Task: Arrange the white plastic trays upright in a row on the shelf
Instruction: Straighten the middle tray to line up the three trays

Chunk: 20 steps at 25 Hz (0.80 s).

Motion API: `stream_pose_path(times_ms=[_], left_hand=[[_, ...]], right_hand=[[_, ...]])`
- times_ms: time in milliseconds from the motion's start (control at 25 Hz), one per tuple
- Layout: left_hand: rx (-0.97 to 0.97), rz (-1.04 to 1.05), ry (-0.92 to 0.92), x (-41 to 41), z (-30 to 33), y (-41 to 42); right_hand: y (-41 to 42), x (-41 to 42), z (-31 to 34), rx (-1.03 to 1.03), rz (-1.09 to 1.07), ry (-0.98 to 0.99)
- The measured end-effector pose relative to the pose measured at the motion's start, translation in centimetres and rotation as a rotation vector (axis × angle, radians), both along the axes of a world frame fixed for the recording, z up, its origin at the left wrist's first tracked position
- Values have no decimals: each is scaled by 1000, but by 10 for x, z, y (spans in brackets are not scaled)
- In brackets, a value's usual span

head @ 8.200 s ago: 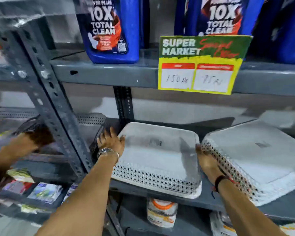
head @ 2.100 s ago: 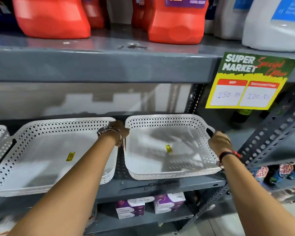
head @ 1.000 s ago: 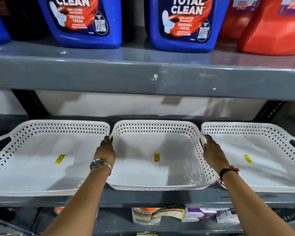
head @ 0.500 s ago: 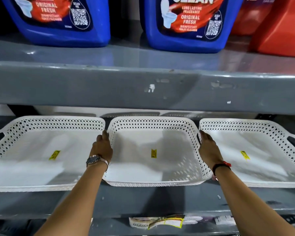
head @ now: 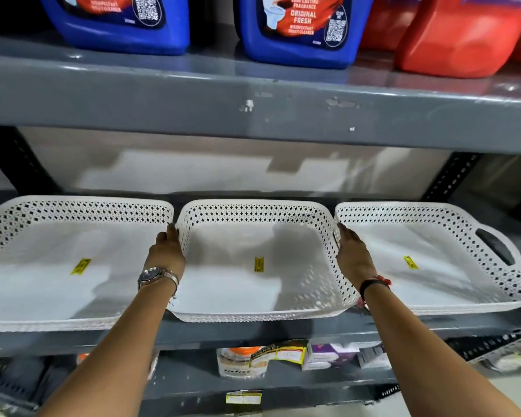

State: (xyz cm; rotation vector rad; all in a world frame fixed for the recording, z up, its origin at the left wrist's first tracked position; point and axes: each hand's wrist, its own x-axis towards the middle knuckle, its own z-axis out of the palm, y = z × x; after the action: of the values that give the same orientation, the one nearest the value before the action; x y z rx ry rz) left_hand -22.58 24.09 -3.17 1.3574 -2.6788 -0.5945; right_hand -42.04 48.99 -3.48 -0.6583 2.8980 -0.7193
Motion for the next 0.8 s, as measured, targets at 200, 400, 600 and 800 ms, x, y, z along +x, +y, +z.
stream_pose_path(times_ms=[200, 400, 600, 800], left_hand=[[-12, -8, 20, 7, -1, 5], [-17, -14, 12, 10, -1, 6], [-24, -25, 6, 11, -1, 6], [-18, -16, 19, 13, -1, 6]], right_hand=[[9, 7, 0, -6, 18, -3], [8, 10, 1, -6, 9, -9], [8, 9, 1, 7, 10, -13], [8, 10, 2, 9, 10, -19]])
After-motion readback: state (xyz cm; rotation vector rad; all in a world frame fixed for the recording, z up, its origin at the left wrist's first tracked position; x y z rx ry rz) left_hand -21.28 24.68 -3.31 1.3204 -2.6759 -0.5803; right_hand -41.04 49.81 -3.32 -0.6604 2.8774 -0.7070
